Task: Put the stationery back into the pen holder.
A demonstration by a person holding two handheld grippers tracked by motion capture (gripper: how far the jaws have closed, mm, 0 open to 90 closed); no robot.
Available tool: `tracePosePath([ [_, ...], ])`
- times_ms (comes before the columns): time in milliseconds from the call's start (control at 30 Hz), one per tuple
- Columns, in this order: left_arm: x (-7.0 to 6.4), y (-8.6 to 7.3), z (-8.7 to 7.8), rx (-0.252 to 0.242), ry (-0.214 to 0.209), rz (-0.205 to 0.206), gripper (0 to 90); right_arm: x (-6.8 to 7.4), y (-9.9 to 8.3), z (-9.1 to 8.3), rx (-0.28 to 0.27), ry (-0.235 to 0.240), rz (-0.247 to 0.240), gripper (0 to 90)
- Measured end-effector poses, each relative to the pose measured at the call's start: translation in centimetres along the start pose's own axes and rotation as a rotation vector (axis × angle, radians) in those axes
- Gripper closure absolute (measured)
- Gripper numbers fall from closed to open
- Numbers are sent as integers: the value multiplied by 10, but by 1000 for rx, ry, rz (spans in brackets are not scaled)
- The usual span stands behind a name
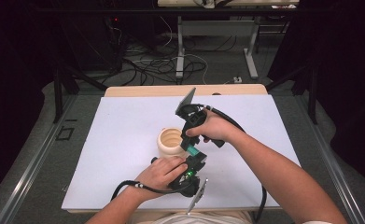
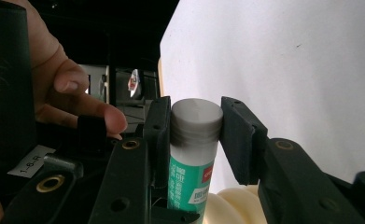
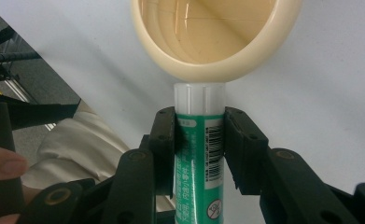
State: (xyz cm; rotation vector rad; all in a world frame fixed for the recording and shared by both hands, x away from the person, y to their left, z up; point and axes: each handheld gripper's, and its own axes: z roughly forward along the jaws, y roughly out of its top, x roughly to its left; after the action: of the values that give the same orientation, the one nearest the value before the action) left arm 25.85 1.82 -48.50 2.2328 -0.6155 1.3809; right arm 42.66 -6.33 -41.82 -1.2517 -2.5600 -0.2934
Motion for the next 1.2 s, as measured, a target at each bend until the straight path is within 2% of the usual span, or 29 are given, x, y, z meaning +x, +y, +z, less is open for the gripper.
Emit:
tracePosePath([
  [67,1,0,0,0,1,2,654,0,0,0,-10,9,10,657],
  [100,1,0,1,-14,12,-1,654,-1,0,0,-14,6,0,657],
  [133,3,1,0,-7,16,18,655,-2,0,0,-18,1,-7,657],
  [233,2,1,2,-12,13,8,656,-2,-1,-1,-20,6,5,656],
  [267,3,1,2,-12,13,10,656,-2,0,-3,13,-3,7,656],
  [300,3,1,2,-12,14,13,656,-2,0,-4,13,-1,12,655],
  [367,4,1,2,-8,17,23,656,-2,-1,-4,0,6,28,654],
  [400,4,1,2,-6,18,26,657,-4,-1,-4,-28,17,20,653],
  [433,5,1,3,-7,17,28,657,-4,-1,-6,-2,8,24,652],
  [467,3,0,3,-4,5,5,657,-4,-3,-1,-89,33,39,651],
  [500,4,0,3,-4,12,12,657,-4,-3,0,-105,32,50,651],
  [533,6,1,3,-2,24,38,657,-5,-2,-3,-74,28,43,648],
  [567,6,0,3,1,24,38,657,-5,-1,-5,-42,28,42,647],
  [600,5,-1,3,4,11,13,657,-5,-1,-6,-46,25,43,644],
  [667,7,-1,3,-11,28,16,657,-6,0,-7,-61,23,50,614],
  [700,8,-1,4,-8,22,10,657,-7,2,-13,-12,18,43,600],
  [733,7,-2,4,-4,14,-3,657,-7,0,-9,-103,30,60,584],
  [767,7,-2,4,0,18,-2,657,-7,0,-10,-116,27,72,568],
  [800,7,-3,4,0,16,-16,657,-9,0,-11,-136,21,62,544],
  [833,7,-4,5,-3,17,-18,657,-9,0,-13,-133,20,71,517],
  [867,8,-4,5,-3,18,-17,657,-11,0,-14,-170,29,61,506],
  [900,8,-5,5,1,15,-21,657,-12,-1,-15,-183,31,70,493],
  [933,8,-5,5,-3,17,-28,657,-14,-1,-17,-209,29,57,480],
  [967,9,-6,5,-4,23,-33,657,-14,-2,-19,-236,30,66,462],
  [1033,11,-8,4,-3,25,-49,657,-17,-2,-23,-279,15,54,435],
  [1133,16,-12,3,-4,44,-74,657,-20,-3,-29,-342,-3,39,385],
  [1167,19,-13,2,-9,59,-69,657,-20,-3,-31,-356,-10,37,375],
  [1200,18,-15,3,-15,69,-99,657,-19,-4,-34,-362,-17,50,361],
])
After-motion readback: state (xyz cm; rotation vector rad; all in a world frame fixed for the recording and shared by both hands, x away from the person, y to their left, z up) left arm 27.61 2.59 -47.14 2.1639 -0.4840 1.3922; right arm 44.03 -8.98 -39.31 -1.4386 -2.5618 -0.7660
